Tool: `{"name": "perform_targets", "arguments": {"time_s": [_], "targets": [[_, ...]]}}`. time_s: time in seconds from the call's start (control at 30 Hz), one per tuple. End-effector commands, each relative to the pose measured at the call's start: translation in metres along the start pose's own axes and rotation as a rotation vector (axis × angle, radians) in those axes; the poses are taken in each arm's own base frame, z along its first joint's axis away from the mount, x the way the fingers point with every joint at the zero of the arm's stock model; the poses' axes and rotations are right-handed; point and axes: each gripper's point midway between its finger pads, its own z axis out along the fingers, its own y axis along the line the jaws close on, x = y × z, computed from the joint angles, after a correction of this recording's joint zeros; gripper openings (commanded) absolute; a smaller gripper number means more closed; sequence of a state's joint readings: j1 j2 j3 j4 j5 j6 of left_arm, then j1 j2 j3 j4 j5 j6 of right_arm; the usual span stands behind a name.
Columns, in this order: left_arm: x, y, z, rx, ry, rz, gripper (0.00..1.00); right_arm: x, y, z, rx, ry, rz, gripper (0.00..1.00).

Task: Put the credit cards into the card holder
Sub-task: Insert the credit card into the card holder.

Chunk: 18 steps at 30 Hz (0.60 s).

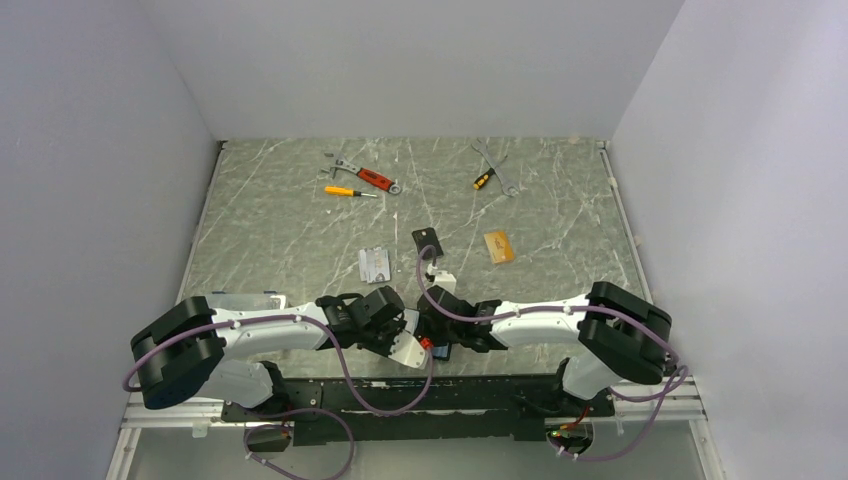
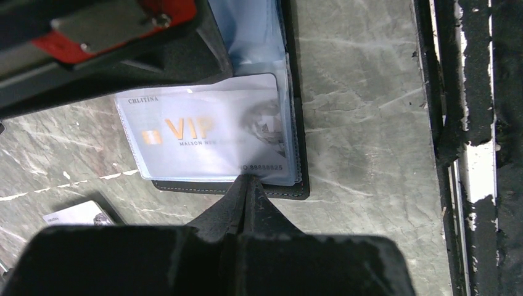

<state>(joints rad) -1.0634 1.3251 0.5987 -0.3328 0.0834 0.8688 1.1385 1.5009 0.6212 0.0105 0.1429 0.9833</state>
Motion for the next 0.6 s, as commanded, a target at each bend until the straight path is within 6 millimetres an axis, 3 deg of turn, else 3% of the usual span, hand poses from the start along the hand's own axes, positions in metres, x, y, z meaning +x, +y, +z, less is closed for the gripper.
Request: {"name": "perform_targets", "arguments": {"time_s": [0.0,0.27,0.57], "targets": [[0.013,-0.009,0.001,0.033,0.05,-0.028,0.0,-0.007,0.019,0.006,-0.055,-0.012,-0.014,0.0],[0.013,-0.011,-0.003,0.036,0.046,-0.041,0.0,-0.012,0.012,0.008,-0.056,-0.03,0.015,0.0],[0.03,0.009,-0.025,-0.016,0.042,-0.146,0.01,-0.01,-0.005,-0.004,-0.024,-0.042,0.031,0.0]]}}
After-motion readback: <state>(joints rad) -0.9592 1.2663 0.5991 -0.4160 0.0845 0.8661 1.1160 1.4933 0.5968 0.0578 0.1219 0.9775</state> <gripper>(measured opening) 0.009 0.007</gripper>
